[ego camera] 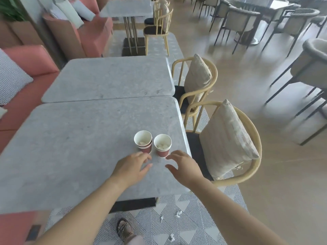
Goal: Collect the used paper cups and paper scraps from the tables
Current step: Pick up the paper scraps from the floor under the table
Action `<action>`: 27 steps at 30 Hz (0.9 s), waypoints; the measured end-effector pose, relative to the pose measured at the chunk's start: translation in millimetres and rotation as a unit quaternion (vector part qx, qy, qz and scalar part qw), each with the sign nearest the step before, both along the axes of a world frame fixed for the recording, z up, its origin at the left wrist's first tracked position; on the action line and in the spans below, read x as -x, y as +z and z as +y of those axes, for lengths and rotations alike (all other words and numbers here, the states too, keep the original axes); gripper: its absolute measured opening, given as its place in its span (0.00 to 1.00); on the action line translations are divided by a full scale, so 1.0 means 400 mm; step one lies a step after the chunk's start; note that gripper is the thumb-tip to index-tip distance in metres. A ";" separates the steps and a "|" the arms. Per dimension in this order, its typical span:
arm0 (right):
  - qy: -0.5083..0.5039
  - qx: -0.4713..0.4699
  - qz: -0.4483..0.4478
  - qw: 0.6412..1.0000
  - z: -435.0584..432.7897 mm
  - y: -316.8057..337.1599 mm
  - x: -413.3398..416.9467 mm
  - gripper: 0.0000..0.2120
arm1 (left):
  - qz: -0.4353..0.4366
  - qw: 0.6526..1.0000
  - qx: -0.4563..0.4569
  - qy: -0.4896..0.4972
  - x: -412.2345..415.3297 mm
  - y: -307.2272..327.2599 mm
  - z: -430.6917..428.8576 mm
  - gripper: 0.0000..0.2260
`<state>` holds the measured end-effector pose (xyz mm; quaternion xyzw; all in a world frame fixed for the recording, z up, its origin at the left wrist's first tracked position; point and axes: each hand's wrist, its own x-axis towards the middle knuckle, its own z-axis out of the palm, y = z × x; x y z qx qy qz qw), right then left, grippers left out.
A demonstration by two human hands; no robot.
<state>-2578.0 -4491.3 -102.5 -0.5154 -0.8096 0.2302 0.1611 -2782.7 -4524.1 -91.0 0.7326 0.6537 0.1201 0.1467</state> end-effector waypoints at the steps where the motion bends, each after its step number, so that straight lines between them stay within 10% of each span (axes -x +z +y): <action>1: 0.003 -0.002 0.001 1.000 -0.016 0.000 -0.005 0.14 | 0.000 1.000 -0.003 0.005 -0.009 0.005 -0.023 0.11; 27: -0.060 0.006 0.036 0.998 -0.624 -0.038 -0.107 0.11 | -0.073 0.991 0.036 -0.105 -0.107 -0.044 -0.523 0.12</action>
